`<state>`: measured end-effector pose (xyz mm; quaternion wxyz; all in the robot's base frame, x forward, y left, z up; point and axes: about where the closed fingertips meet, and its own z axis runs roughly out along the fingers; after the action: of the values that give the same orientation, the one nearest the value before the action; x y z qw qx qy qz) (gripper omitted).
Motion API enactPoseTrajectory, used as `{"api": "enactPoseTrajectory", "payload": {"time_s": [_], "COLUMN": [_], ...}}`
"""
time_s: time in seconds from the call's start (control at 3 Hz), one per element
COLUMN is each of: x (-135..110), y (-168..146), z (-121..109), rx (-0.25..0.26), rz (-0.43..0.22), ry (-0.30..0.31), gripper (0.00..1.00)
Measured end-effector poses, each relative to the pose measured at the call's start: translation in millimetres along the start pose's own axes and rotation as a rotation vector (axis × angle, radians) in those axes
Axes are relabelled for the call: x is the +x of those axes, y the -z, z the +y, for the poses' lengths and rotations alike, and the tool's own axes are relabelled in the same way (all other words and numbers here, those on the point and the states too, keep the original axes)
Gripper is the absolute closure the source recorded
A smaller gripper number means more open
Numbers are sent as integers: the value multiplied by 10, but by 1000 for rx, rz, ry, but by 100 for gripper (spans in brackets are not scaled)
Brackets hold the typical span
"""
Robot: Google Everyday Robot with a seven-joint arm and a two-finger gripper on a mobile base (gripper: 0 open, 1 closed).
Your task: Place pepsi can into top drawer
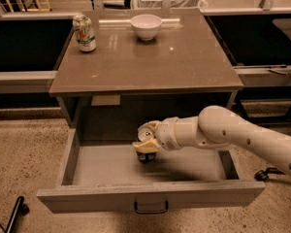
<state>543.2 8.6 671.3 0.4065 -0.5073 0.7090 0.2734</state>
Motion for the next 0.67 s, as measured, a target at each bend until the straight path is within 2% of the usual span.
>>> {"api": "enactPoseTrajectory", "payload": {"time_s": [0.33,0.67], "x": [0,-71], "y": [0,38], "z": [0,49], "rx": [0,-24], "rz": [0,3], "ry": [0,40], "gripper": [35,12]}}
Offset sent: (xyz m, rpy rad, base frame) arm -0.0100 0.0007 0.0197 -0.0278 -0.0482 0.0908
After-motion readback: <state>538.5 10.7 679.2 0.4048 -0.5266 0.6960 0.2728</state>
